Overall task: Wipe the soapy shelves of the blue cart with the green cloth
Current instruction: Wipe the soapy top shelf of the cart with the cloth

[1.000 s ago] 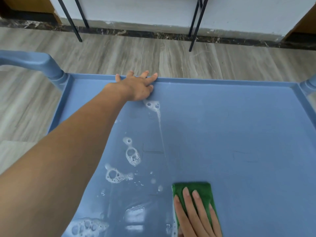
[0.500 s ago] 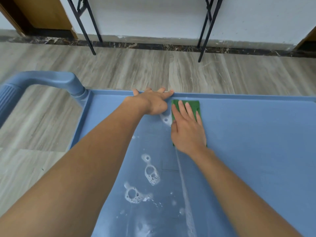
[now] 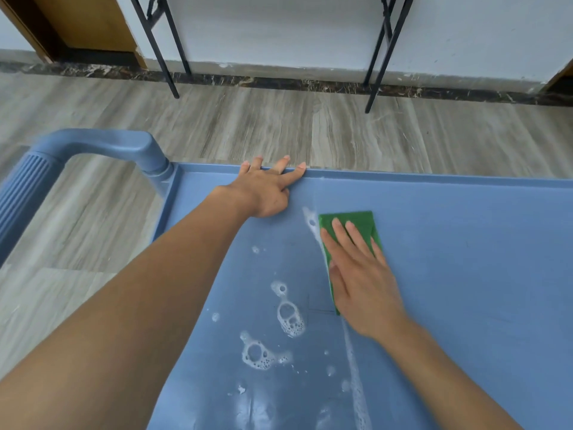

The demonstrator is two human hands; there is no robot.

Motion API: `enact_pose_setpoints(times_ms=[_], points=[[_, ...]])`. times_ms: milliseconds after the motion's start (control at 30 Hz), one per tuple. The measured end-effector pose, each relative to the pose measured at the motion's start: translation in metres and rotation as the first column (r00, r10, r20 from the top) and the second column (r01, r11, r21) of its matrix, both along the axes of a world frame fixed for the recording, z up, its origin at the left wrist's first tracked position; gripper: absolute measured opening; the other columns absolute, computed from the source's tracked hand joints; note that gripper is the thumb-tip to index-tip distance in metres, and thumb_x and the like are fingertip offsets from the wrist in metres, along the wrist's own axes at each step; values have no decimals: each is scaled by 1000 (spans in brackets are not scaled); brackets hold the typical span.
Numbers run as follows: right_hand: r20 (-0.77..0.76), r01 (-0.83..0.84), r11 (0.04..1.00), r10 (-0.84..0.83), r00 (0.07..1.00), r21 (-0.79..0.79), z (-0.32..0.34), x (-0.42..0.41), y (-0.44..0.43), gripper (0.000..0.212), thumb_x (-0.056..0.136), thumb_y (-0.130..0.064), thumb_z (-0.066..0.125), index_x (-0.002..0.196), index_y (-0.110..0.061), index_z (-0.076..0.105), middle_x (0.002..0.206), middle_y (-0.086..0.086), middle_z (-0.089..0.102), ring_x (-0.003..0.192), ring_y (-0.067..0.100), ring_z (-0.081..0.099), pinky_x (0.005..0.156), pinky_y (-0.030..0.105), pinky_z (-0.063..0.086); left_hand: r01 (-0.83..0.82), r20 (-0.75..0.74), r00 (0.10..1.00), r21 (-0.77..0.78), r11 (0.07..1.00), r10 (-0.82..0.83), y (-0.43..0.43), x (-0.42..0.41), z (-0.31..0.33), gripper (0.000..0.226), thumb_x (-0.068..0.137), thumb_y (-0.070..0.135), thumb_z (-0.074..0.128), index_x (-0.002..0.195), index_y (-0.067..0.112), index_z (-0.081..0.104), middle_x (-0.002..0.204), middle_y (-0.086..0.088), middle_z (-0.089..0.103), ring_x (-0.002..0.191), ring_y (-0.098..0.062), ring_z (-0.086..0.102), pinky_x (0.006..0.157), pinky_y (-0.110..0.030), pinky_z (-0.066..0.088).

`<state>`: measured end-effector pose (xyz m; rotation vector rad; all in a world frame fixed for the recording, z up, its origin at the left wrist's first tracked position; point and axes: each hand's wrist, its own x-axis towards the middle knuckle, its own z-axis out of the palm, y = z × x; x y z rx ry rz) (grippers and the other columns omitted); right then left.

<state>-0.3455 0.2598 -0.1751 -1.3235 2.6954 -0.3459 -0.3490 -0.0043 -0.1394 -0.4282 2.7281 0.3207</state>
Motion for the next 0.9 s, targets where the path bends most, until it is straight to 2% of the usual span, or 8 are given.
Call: enact_pose_setpoints(times_ms=[100, 167, 233, 333, 433, 600, 800, 900], points=[[-14, 29, 999, -29, 999, -42, 1, 48, 42, 57, 99, -28, 24, 155, -20, 33, 164, -2, 24, 153, 19, 16, 121, 47, 23, 13, 5, 1000, -8, 1000, -13, 1, 1, -3, 65, 102, 31, 24, 154, 53, -8, 169, 11, -10, 153, -38, -13, 122, -51, -11], [-54, 71, 990, -78, 996, -121, -1, 82, 67, 55, 101, -28, 20, 148, -16, 45, 159, 2, 36, 150, 22, 28, 116, 46, 27, 11, 3, 1000, -22, 1000, -11, 1, 1, -4, 64, 102, 32, 24, 154, 53, -9, 169, 11, -9, 153, -39, -11, 122, -52, -10], [-187, 110, 980, -140, 972, -163, -8, 117, 88, 54, 95, -22, 26, 136, -15, 61, 145, 7, 53, 138, 23, 42, 109, 41, 32, 11, 8, 1000, -22, 1000, -10, 0, -1, -4, 64, 102, 33, 24, 153, 53, -9, 169, 11, -9, 153, -39, -10, 122, -53, -9], [-410, 120, 991, -136, 902, -65, -17, 159, 113, 47, 83, -18, 34, 120, -21, 62, 115, 5, 72, 116, 20, 55, 96, 38, 38, 1, 21, 1000, -27, 1000, 0, 1, -1, -2, 65, 101, 33, 24, 153, 54, -8, 169, 11, -8, 154, -39, -9, 122, -53, -8], [-519, 142, 990, -124, 846, -5, -14, 195, 125, 36, 91, -21, 30, 111, -22, 59, 96, 2, 77, 105, 19, 58, 77, 38, 46, -6, 31, 999, -16, 1000, 7, 3, -1, -1, 65, 101, 33, 25, 153, 55, -7, 169, 11, -7, 154, -39, -8, 123, -53, -7], [-364, 305, 952, -294, 884, -28, -12, 206, 108, 60, 72, -15, 38, 120, -24, 73, 125, 4, 69, 121, 19, 58, 88, 44, 47, -25, 21, 999, -14, 1000, 26, 0, -2, -2, 64, 100, 34, 26, 153, 56, -3, 169, 13, -2, 155, -36, -4, 124, -50, -6], [-15, 248, 966, -249, 968, -74, 0, 161, 59, 67, 81, -24, 43, 148, -14, 46, 159, 6, 37, 147, 28, 33, 112, 53, 30, -44, -6, 999, 32, 999, 44, -1, -1, -3, 65, 98, 34, 28, 153, 56, 3, 169, 13, 2, 154, -34, -4, 124, -50, -8], [13, 257, 966, -256, 966, -30, 0, 117, 19, 66, 88, -28, 32, 153, -15, 37, 163, 5, 28, 151, 26, 22, 117, 52, 27, -57, -13, 998, 45, 997, 58, 2, -1, -1, 63, 99, 34, 29, 154, 55, 6, 169, 12, 4, 154, -35, -2, 124, -48, -7]])
